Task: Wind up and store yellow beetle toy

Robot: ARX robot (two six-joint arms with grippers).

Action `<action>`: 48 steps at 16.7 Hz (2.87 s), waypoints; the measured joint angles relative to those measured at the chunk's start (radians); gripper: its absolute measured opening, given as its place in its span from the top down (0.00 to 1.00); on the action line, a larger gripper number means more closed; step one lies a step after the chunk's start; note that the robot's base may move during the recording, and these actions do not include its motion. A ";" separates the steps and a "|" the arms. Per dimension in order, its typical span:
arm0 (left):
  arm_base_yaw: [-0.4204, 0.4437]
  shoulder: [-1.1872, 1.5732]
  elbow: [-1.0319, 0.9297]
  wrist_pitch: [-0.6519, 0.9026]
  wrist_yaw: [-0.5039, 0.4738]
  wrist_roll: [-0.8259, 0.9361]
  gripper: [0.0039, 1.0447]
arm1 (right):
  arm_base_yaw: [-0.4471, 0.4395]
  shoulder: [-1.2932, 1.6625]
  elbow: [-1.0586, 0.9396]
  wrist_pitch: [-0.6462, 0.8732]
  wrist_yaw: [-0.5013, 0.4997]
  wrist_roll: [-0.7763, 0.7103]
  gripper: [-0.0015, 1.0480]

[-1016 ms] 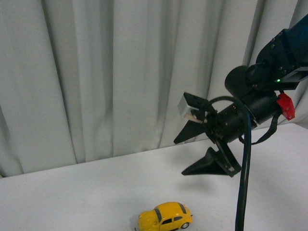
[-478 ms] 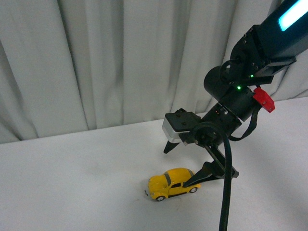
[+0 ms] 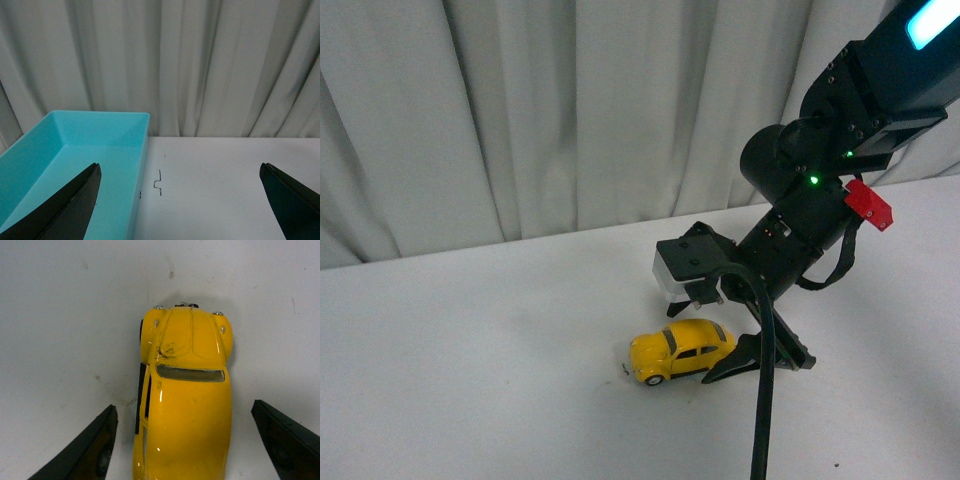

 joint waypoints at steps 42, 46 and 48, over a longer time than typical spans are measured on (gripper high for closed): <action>0.000 0.000 0.000 0.000 0.000 0.000 0.06 | -0.346 -0.150 -0.317 0.024 0.017 -0.106 0.61; 0.000 0.000 0.000 0.000 0.000 0.000 0.06 | -0.350 -0.145 -0.292 -0.007 0.045 -0.109 0.53; 0.000 0.000 0.000 0.000 -0.001 0.000 0.06 | -0.354 -0.121 -0.280 -0.025 0.091 -0.109 0.35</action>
